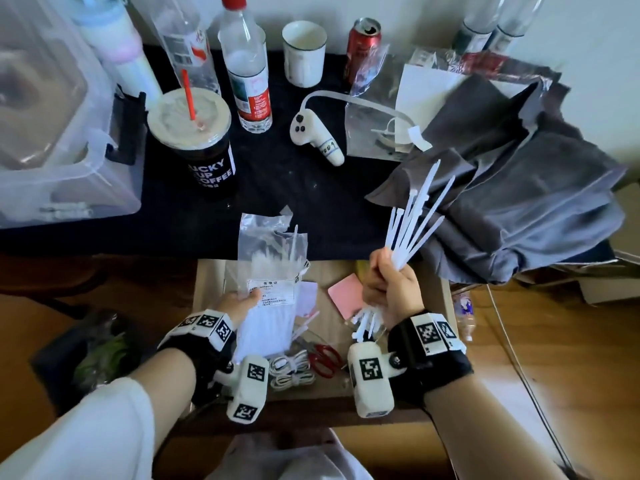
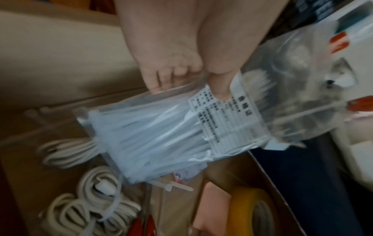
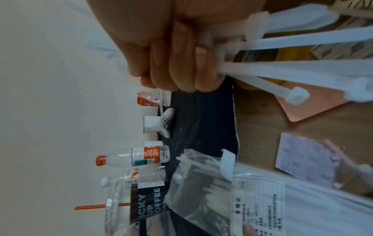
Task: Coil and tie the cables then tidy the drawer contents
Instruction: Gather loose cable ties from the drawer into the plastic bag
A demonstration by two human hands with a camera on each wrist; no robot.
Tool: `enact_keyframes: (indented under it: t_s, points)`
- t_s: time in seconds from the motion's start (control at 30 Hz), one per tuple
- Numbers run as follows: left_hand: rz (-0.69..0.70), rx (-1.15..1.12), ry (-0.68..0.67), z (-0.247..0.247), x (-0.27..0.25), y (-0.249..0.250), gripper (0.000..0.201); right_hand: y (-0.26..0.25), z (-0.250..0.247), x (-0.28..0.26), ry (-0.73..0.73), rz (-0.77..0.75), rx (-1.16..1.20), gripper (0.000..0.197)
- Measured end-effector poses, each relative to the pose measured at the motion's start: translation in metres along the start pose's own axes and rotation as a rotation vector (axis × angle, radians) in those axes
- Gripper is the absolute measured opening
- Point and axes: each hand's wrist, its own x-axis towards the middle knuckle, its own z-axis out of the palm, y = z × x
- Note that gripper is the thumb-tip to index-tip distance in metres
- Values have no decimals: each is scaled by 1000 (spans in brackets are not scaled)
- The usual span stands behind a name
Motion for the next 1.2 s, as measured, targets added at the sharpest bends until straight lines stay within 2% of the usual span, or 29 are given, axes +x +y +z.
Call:
enact_keyframes:
  t_s: [0.03,0.1,0.13,0.2,0.23,0.3,0.4,0.53,0.6,0.67,0.77,0.97,1.13,1.2]
  points:
    - [-39,-46,-1,-3,-1,3,55,-2,3,0,-2,-18,15,38]
    - [-61,-158,-4,-13,-9,14,53,-9,10,0,-17,-56,50,37]
    - [-28,-199,28,-20,-17,23,52,-13,14,-1,-31,-73,75,35]
    - [87,-289,123,-33,-37,40,34,-22,25,-1,-68,-107,153,32]
    - [126,-325,121,-35,-51,49,26,-26,30,-1,-84,-119,203,32]
    - [201,-378,-7,-36,-82,66,14,-37,40,-2,-108,-131,307,35]
    - [251,-395,-318,-31,-113,82,12,-48,52,-4,-143,-124,435,38]
    - [189,-437,-604,-20,-129,93,38,-55,63,-4,-185,-98,558,52]
    - [199,-508,-680,-14,-132,96,42,-57,68,-4,-187,-106,584,51]
    - [223,-586,-689,-10,-135,101,45,-57,75,-5,-178,-115,567,45]
    - [258,-658,-653,-10,-137,107,31,-57,82,-7,-168,-118,538,43]
    - [340,-620,-637,-17,-145,120,20,-62,92,-8,-235,-145,546,38]
    - [360,-575,-628,-20,-144,121,23,-59,98,-9,-339,-160,457,32]
    - [337,-568,-664,-21,-143,119,32,-57,99,-9,-394,-182,402,34]
